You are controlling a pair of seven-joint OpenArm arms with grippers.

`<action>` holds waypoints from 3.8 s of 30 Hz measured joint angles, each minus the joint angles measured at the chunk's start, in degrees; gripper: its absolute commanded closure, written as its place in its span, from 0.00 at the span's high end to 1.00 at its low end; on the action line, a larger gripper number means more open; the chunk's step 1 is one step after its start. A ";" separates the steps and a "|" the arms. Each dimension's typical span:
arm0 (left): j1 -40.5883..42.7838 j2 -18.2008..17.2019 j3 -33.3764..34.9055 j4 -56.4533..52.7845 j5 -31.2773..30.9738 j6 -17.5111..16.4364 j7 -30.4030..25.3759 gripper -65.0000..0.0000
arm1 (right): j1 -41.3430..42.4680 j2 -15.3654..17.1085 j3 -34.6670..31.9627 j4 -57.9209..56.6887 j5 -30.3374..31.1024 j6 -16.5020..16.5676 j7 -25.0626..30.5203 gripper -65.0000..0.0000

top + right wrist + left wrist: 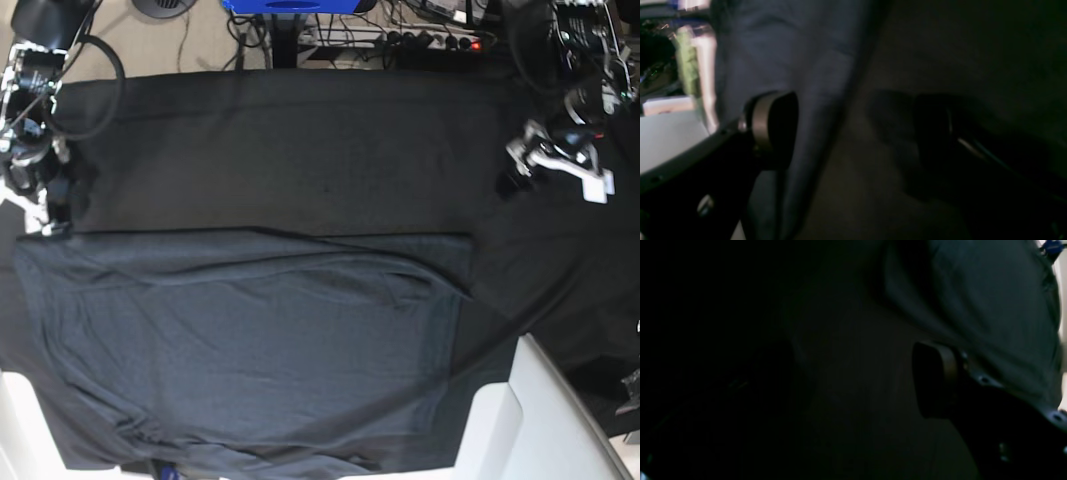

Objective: Fold the T-shirt properly
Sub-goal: 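Regrasp the folded edge with the left gripper near the shirt's side, then pull the folded layer with both grippers back toward the collar side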

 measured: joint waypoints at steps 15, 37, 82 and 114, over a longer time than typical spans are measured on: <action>2.08 0.35 -0.17 0.20 -0.28 -9.75 -0.33 0.81 | 16.41 7.98 3.96 -27.10 0.98 7.82 3.10 0.69; -0.15 3.02 -0.42 0.02 -0.26 -9.73 -0.52 0.81 | 19.85 9.53 3.80 -30.91 -3.30 7.13 4.94 0.55; -28.26 8.55 -0.79 -32.68 12.55 -10.16 -6.29 0.81 | 20.70 8.39 4.24 -31.19 -6.69 5.64 4.04 0.00; -32.33 6.82 -5.27 -43.25 13.09 -6.69 -7.39 0.00 | 20.74 8.44 4.24 -31.19 -6.69 5.64 3.96 0.00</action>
